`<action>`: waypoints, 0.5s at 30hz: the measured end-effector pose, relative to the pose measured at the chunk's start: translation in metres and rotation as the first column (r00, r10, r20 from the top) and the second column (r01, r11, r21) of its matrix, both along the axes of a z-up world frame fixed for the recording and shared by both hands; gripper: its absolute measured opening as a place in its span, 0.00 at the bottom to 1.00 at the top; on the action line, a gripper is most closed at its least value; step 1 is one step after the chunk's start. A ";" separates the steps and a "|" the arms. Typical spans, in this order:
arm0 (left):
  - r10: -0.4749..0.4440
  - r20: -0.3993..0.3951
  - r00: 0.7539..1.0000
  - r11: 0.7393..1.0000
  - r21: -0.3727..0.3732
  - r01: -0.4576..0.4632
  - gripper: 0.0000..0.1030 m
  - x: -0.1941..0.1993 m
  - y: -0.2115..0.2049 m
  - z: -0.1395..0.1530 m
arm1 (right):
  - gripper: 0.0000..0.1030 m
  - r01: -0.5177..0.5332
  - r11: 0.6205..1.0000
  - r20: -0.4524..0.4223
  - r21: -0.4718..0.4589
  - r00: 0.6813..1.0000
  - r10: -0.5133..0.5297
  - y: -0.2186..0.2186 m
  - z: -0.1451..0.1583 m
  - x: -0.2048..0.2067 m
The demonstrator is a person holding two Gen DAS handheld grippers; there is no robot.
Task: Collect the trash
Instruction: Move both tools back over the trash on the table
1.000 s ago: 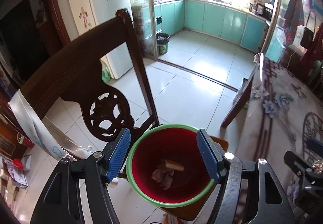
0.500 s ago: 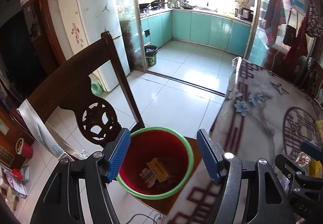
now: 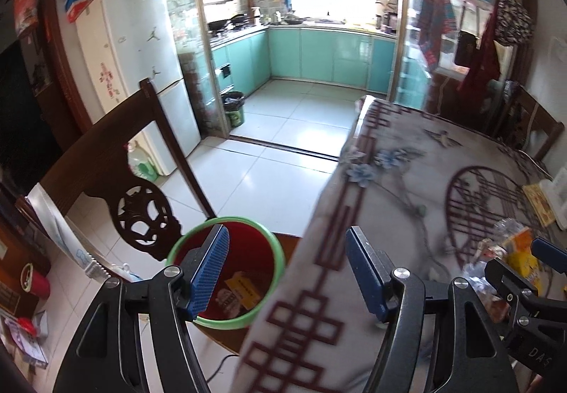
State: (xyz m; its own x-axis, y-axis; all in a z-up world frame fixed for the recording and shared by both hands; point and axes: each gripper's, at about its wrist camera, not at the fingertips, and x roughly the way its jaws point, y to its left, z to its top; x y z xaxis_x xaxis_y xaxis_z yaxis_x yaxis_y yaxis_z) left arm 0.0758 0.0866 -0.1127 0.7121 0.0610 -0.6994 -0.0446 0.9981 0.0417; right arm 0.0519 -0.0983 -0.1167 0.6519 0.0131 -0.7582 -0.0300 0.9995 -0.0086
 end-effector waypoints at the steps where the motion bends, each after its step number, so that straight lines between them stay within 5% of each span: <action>1: -0.012 -0.001 1.000 1.000 0.001 0.012 0.66 -0.003 -0.007 0.000 | 0.79 0.009 1.000 0.003 0.002 1.000 -0.009 -0.006 0.001 -0.004; 10: -0.123 0.007 0.992 0.992 0.010 0.123 0.66 -0.028 -0.085 0.009 | 0.80 0.097 0.995 0.024 0.014 0.995 -0.097 -0.065 0.007 -0.040; 15: -0.186 -0.042 0.982 0.983 -0.007 0.186 0.72 -0.036 -0.124 -0.002 | 0.90 0.121 0.992 -0.013 0.035 0.993 -0.121 -0.111 -0.006 -0.051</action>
